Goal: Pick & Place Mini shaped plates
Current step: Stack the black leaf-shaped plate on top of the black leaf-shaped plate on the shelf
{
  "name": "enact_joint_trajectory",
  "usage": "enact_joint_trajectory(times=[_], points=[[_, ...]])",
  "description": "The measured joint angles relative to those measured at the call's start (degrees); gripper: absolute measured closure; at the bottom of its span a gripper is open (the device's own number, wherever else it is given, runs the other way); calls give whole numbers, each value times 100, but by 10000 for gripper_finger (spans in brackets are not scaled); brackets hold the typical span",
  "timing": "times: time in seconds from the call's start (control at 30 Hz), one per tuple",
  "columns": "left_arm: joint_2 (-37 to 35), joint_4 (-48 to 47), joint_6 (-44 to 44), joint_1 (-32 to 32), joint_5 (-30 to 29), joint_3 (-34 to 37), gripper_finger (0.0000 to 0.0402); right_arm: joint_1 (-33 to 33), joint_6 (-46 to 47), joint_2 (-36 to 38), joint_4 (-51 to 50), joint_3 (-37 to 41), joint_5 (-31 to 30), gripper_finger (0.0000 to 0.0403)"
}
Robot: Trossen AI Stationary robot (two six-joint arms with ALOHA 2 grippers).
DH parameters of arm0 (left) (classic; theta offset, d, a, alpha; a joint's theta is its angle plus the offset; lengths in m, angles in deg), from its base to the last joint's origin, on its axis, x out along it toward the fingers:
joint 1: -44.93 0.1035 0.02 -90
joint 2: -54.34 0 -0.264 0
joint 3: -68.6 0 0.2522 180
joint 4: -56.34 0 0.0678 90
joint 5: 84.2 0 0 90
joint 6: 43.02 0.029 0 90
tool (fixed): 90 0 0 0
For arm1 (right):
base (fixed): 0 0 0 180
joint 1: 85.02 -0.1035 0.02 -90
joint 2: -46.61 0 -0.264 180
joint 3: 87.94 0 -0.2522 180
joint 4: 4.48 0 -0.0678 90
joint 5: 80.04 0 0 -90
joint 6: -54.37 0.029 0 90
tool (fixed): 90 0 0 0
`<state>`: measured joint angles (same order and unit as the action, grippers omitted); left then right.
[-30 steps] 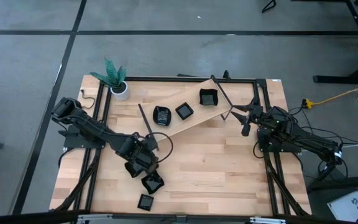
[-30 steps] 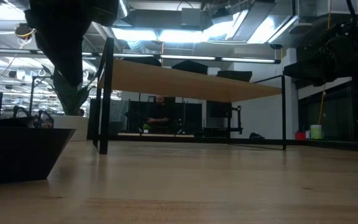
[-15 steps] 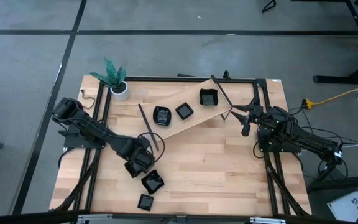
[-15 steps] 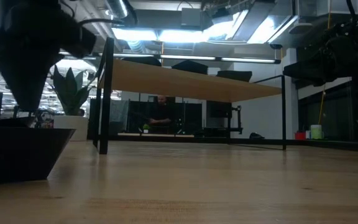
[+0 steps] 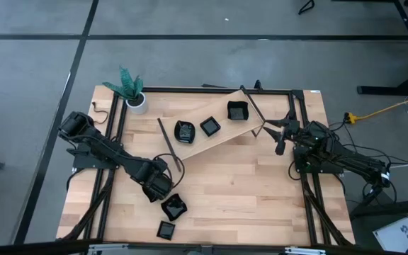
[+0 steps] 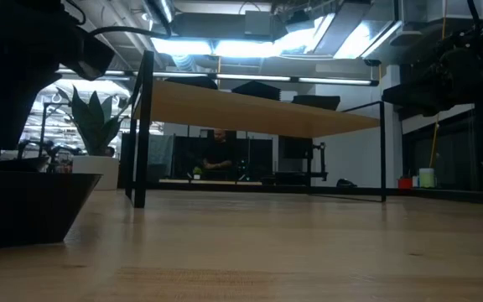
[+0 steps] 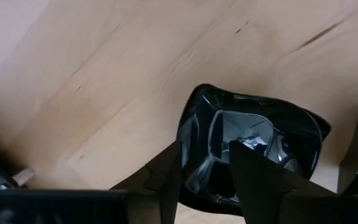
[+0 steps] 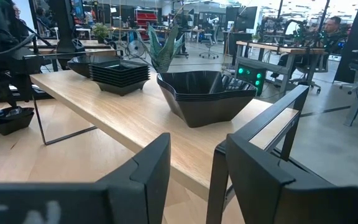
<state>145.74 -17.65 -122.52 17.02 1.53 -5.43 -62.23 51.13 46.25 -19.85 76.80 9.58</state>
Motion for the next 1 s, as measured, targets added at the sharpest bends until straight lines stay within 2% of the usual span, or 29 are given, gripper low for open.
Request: enact_joint_trajectory(times=[0.33, 0.63, 1.0], points=[[0, -196, 4, 11, -67, 7, 274, 2, 0, 0, 0, 0, 0, 249], [0, 376, 178, 106, 85, 482, 274, 2, 0, -2, 0, 0, 0, 249], [0, 352, 227, 184, 133, 509, 278, 2, 0, -1, 0, 0, 0, 249]])
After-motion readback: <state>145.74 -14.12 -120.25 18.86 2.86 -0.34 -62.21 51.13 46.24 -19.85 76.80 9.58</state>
